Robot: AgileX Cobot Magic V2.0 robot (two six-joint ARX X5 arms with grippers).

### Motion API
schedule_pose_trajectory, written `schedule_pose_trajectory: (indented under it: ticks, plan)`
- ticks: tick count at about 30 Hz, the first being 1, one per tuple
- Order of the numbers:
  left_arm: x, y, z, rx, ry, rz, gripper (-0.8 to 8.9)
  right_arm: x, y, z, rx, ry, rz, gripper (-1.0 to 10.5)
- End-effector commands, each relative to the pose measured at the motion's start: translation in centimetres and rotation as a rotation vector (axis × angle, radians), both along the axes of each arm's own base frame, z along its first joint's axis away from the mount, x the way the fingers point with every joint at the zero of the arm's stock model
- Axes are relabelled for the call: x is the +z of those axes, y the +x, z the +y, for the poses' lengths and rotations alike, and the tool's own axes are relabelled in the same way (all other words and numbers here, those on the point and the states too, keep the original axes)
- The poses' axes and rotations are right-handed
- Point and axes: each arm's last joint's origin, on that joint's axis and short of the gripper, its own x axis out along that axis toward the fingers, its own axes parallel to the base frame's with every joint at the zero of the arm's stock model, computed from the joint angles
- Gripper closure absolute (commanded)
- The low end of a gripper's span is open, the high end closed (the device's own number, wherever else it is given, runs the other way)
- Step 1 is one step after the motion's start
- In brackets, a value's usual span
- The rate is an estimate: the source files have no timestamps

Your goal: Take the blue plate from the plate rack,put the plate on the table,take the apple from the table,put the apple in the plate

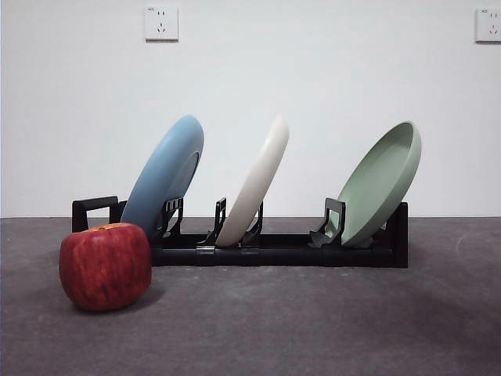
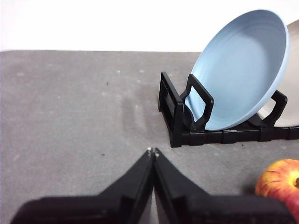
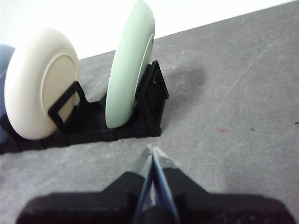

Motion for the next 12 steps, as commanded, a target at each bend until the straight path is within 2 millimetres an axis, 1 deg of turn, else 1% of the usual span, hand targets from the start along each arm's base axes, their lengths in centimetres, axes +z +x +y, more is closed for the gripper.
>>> schedule_pose_trajectory:
  ticks: [1, 6, 10, 12]
  plan:
    - [1.4, -0.2, 0.0, 0.000, -0.070, -0.017, 8.20, 1.6, -0.1, 0.0, -0.015, 0.108, -0.013, 9.6]
    - [4.0, -0.2, 0.0, 0.002, -0.105, -0.025, 8.20, 4.1, -0.1, 0.0, -0.017, 0.131, -0.020, 9.6]
    - [6.4, 0.4, -0.1, -0.003, -0.105, -0.009, 8.20, 6.6, 0.4, 0.1, -0.017, 0.130, -0.013, 9.6]
    - [7.7, 0.9, -0.2, -0.034, -0.109, 0.005, 8.20, 7.9, 0.8, 0.1, -0.014, 0.127, -0.005, 9.6]
